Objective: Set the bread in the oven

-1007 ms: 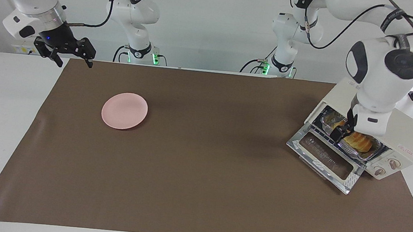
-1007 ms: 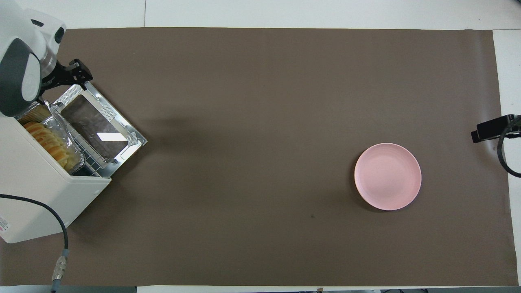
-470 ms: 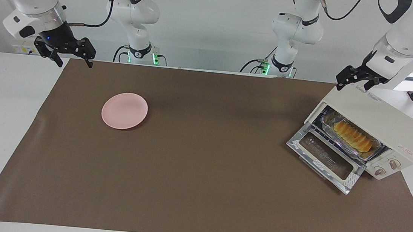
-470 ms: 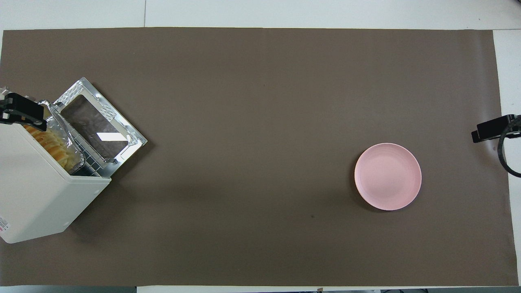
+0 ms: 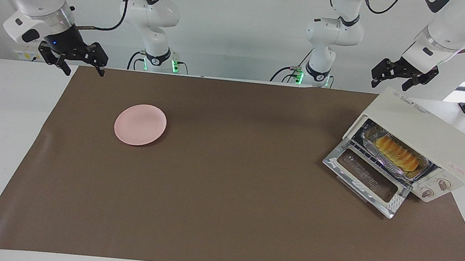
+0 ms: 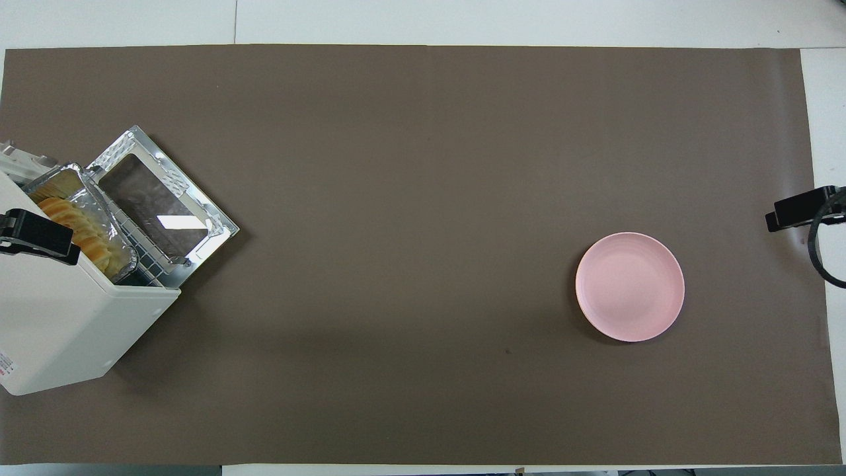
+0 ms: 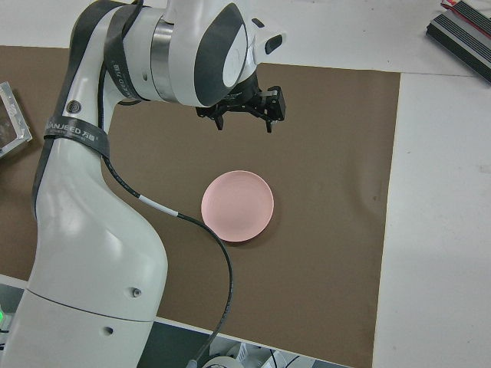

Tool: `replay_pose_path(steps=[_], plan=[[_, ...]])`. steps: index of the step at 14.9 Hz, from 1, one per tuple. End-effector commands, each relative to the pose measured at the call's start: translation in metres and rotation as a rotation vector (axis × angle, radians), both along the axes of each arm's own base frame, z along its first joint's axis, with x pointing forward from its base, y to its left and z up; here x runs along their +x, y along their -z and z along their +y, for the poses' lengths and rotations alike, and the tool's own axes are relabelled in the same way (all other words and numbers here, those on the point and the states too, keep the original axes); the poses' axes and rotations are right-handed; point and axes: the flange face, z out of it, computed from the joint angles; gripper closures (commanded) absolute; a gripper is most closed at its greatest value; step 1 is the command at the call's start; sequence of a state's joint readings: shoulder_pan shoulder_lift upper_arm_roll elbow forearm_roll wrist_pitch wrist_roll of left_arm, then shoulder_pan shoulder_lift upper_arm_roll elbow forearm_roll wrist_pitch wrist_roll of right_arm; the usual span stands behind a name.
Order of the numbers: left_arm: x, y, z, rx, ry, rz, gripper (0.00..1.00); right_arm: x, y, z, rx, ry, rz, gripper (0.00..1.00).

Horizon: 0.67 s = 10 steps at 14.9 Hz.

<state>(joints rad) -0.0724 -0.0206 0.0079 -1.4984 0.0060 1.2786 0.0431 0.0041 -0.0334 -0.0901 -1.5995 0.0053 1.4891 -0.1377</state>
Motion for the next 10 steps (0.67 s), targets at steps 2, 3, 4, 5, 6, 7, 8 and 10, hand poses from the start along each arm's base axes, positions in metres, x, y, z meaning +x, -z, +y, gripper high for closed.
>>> replay_pose_path(steps=[2,3,4,5,6,7,8,10], plan=[[-0.005,0.006,-0.009,-0.005,0.025,-0.010,0.00,-0.008,-0.002,-0.002,-0.009,0.010,0.002,0.00],[-0.006,0.007,-0.010,-0.005,0.025,-0.013,0.00,-0.008,-0.002,-0.001,-0.008,0.009,0.002,0.00],[-0.006,0.010,-0.011,-0.003,0.028,-0.015,0.00,-0.008,-0.002,-0.002,-0.009,0.010,0.002,0.00],[-0.006,0.010,-0.012,-0.003,0.031,-0.016,0.00,-0.008,-0.002,-0.001,-0.007,0.010,0.002,0.00],[-0.007,0.014,-0.013,-0.001,0.032,-0.012,0.00,-0.007,-0.001,-0.001,-0.007,0.009,0.003,0.00],[-0.008,0.015,-0.012,-0.005,0.038,-0.022,0.00,-0.008,-0.002,-0.001,-0.007,0.010,0.002,0.00],[-0.006,0.016,-0.005,-0.008,0.026,-0.025,0.00,-0.008,-0.002,-0.001,-0.007,0.010,0.002,0.00],[-0.008,0.025,-0.008,-0.007,0.032,-0.008,0.00,-0.008,-0.002,-0.001,-0.007,0.010,0.002,0.00]])
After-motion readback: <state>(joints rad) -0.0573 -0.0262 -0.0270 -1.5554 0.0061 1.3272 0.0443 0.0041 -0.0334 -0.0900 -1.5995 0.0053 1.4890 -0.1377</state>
